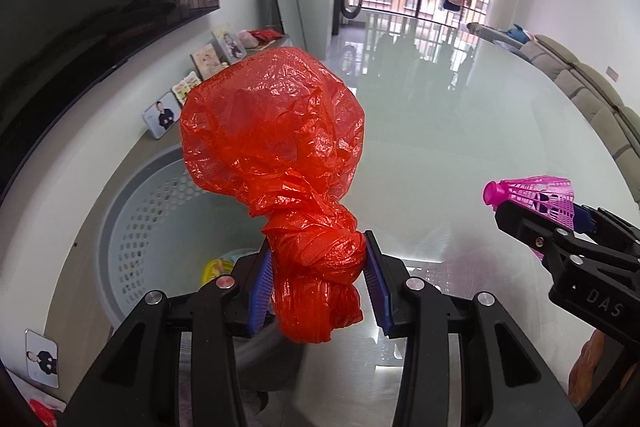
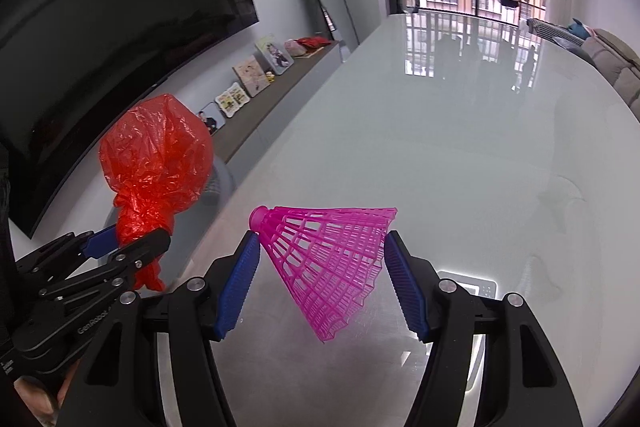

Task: Collect trash
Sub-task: 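Lift the bag and shuttlecock and carry both over the grey basket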

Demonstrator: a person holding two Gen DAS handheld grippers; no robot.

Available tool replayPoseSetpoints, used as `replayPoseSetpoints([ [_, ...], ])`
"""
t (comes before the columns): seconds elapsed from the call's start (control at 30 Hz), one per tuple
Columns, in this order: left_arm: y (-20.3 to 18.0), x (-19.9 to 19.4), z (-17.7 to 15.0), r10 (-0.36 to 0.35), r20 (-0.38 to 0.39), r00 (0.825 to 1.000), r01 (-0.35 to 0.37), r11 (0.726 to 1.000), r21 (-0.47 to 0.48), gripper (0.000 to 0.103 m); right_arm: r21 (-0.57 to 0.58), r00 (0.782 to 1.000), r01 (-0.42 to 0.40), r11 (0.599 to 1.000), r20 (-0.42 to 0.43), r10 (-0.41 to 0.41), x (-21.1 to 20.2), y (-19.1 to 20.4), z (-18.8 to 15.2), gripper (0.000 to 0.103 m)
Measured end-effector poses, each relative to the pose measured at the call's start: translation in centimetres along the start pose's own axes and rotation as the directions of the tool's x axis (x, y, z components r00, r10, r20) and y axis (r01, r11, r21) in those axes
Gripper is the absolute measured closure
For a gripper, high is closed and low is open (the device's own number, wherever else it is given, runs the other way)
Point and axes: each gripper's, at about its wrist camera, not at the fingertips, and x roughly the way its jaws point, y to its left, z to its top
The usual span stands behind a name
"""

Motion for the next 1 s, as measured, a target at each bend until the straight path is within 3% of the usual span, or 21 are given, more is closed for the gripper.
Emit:
replayPoseSetpoints([
  [0.5, 11.4, 2.7, -0.1, 0.112, -0.064, 0.992, -0.119, 0.986, -0.118, 0.062, -0.158, 0.991, -0.117, 0.981, -0.08, 0.105, 7.4, 11.9, 3.5, 0.041],
  [0.83, 13.0, 4.2, -0.7, 0.113, -0.096, 0.989, -0.125, 0.984, -0.127, 0.06, -0.187, 0.987, -0.132, 0.973, -0.116, 0.111, 11.5, 14.5, 4.3, 0.04],
  [1.0, 12.7, 4.6, -0.5, 0.124, -0.096, 0.988, -0.135, 0.984, -0.114, 0.054, -0.216, 0.991, -0.116, 0.969, -0.098, 0.096, 11.7, 14.7, 4.2, 0.032],
])
